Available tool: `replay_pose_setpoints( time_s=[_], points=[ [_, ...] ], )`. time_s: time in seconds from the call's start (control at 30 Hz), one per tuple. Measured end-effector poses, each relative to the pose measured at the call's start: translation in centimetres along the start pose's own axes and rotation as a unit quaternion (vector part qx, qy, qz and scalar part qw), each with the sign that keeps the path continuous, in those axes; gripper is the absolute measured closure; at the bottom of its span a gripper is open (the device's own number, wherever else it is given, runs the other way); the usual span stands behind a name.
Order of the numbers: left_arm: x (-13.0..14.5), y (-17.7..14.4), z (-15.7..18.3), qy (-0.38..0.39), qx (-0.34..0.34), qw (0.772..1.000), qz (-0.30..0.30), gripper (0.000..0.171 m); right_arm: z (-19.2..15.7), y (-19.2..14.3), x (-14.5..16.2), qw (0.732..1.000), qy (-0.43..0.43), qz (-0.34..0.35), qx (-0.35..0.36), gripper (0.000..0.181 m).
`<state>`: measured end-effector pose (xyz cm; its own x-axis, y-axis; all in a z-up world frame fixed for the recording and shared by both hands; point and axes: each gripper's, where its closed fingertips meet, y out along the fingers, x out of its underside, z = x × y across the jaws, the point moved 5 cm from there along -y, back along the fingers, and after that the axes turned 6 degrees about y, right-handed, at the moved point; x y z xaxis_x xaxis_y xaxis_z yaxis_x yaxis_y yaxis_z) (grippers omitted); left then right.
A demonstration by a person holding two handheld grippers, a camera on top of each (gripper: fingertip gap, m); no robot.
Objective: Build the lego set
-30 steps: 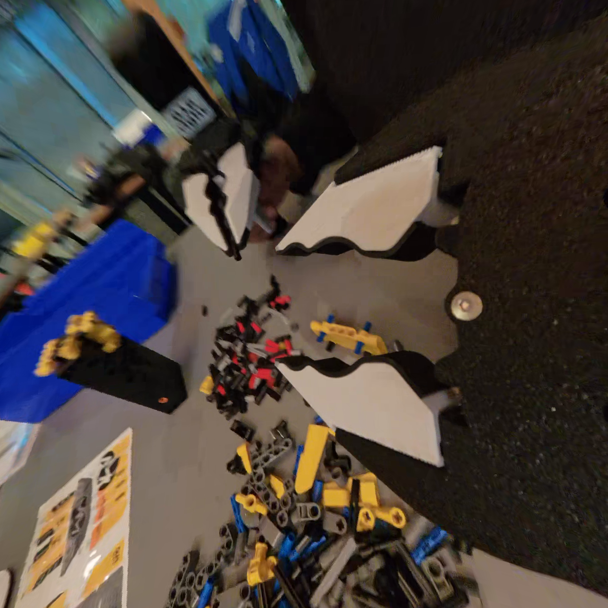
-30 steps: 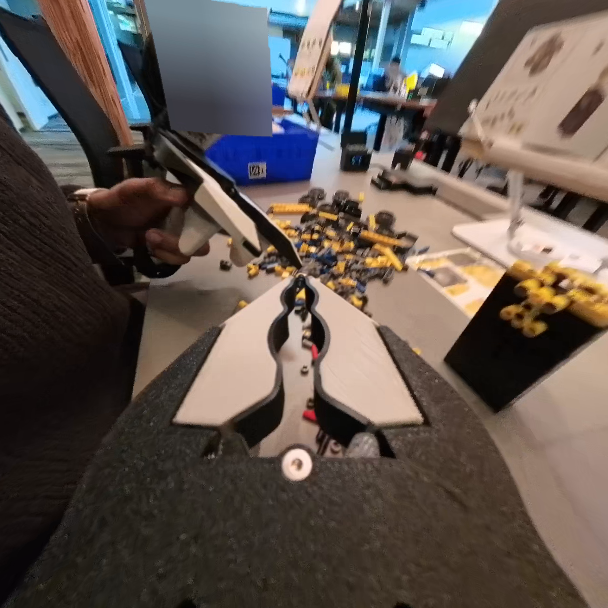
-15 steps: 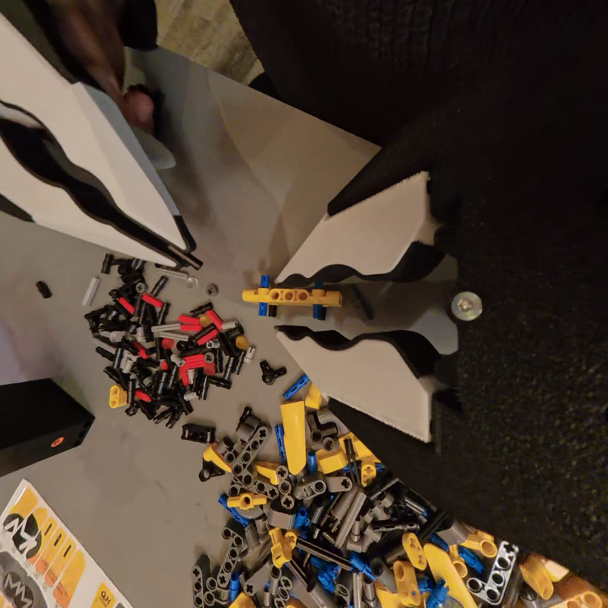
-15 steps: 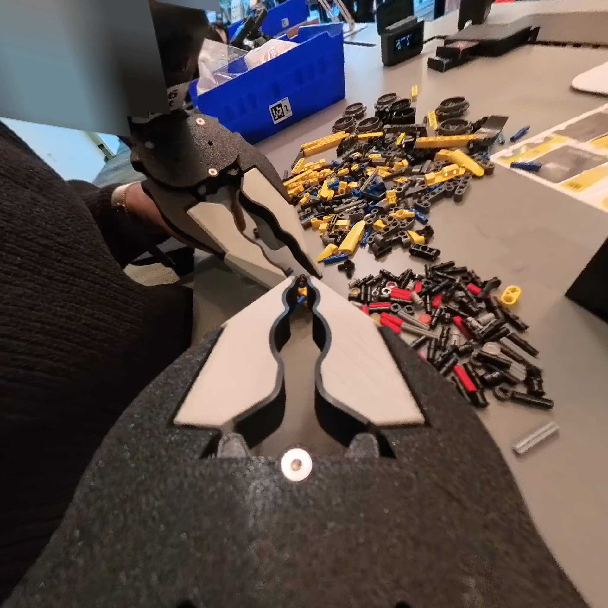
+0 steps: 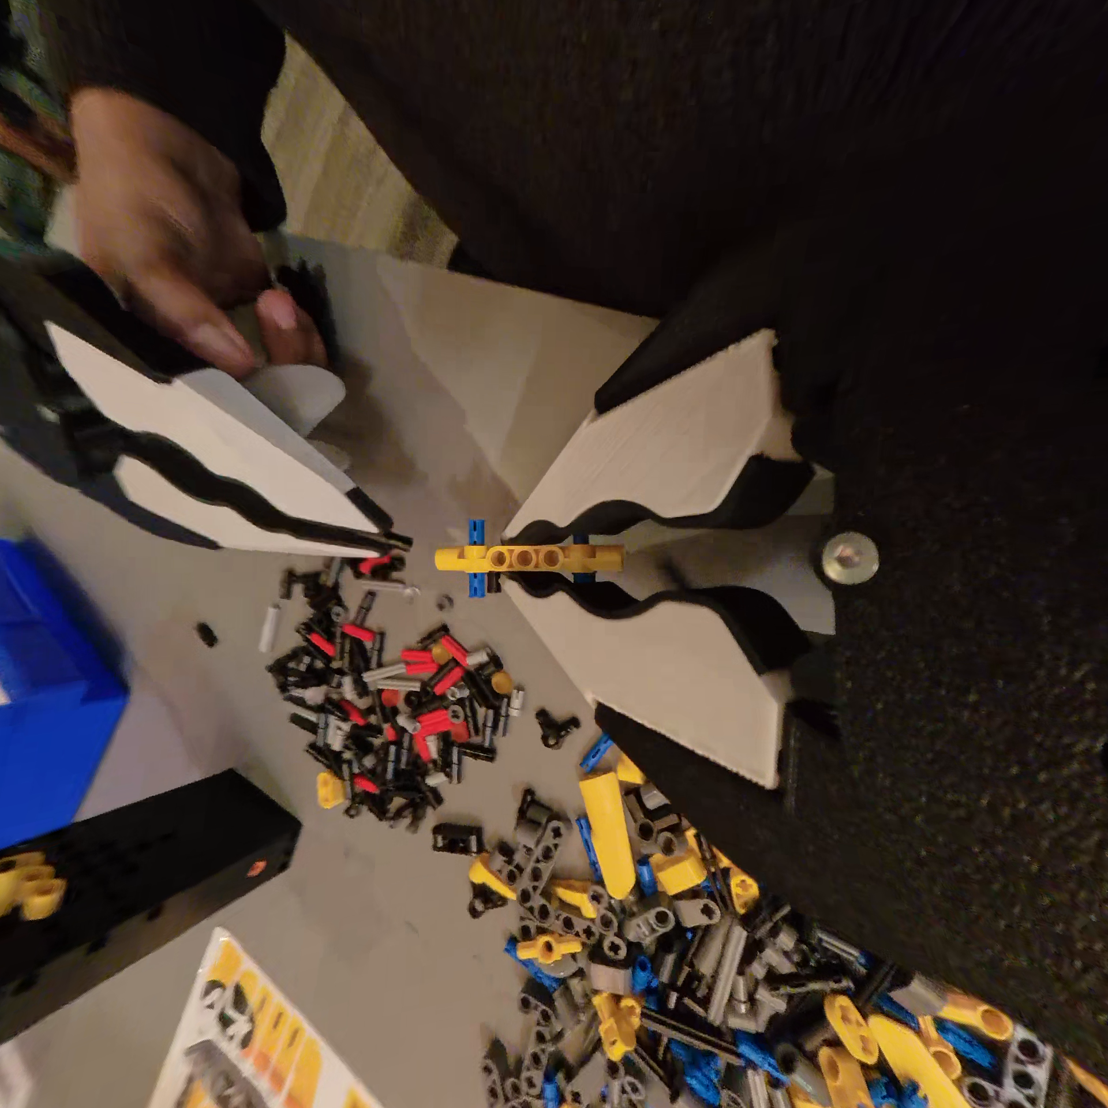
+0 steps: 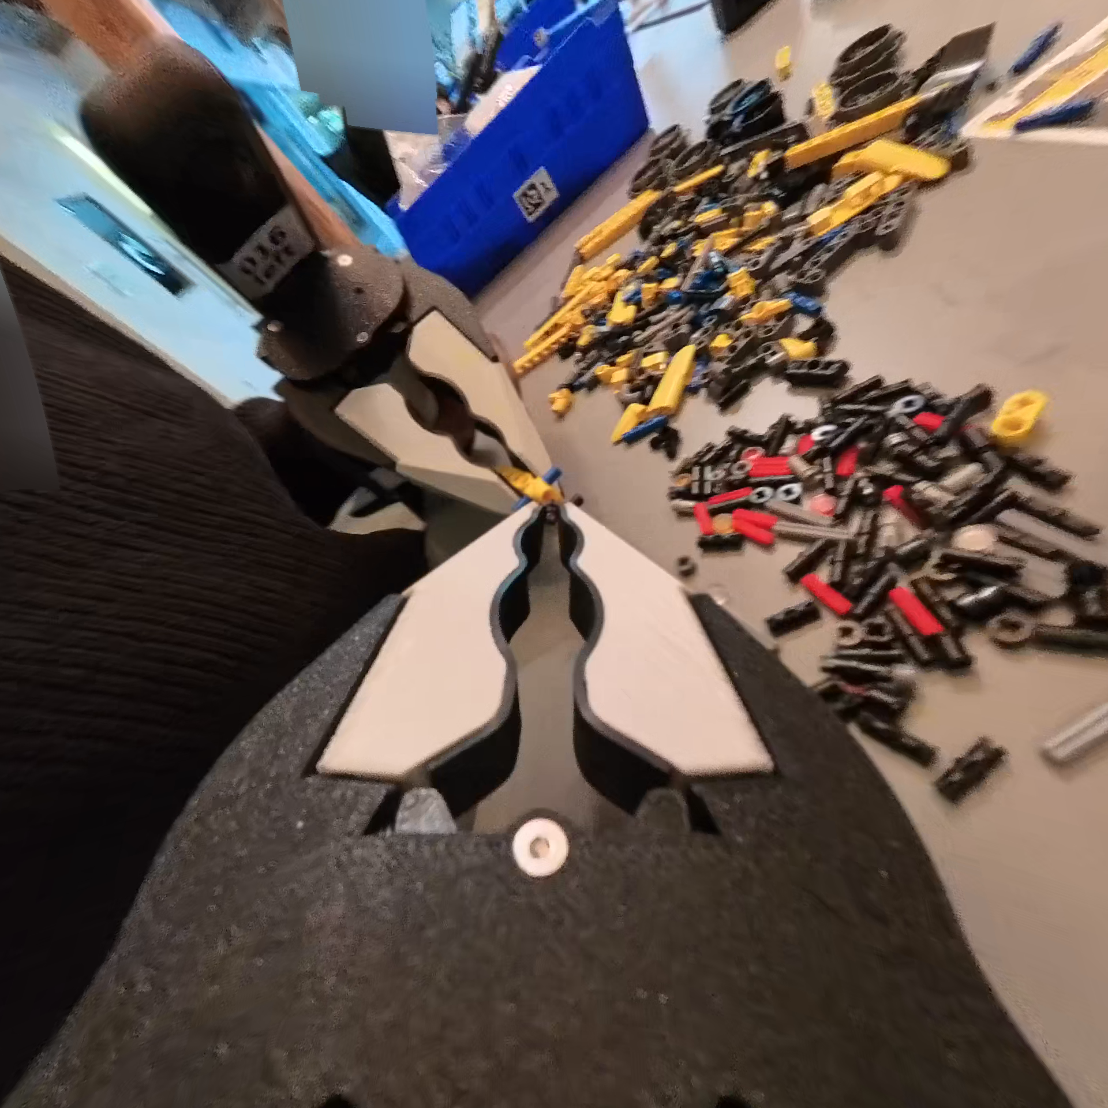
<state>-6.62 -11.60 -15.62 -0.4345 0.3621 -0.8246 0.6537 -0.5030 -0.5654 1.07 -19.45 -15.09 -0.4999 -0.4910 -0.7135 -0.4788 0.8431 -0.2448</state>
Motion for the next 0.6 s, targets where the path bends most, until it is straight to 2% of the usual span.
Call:
replay_pose_setpoints(
  time_s=[0.07, 0.17, 0.37, 0.6],
  points=[
    [-0.6, -0.5, 0.4, -0.004, 0.022, 0.999, 0.036, 0.165, -0.6, -0.2, 0.1, 0.999, 0.016, 0.018, -0.022, 0.177],
    [-0.8, -0.8, 0.7, -0.007, 0.039, 0.998, 0.054, 0.165, -1.2, -0.1, 0.3, 0.999, 0.016, 0.029, -0.027, 0.177],
    [-0.5, -0.6, 1.4, 0.004, 0.052, 0.998, 0.045, 0.165, -1.8, 0.1, 0.6, 0.999, 0.018, 0.027, -0.042, 0.177],
    [0.1, -0.5, 1.7, 0.026, 0.047, 0.998, 0.030, 0.165, -1.7, 0.5, 1.2, 0.999, 0.025, -0.008, -0.046, 0.177]
  ],
)
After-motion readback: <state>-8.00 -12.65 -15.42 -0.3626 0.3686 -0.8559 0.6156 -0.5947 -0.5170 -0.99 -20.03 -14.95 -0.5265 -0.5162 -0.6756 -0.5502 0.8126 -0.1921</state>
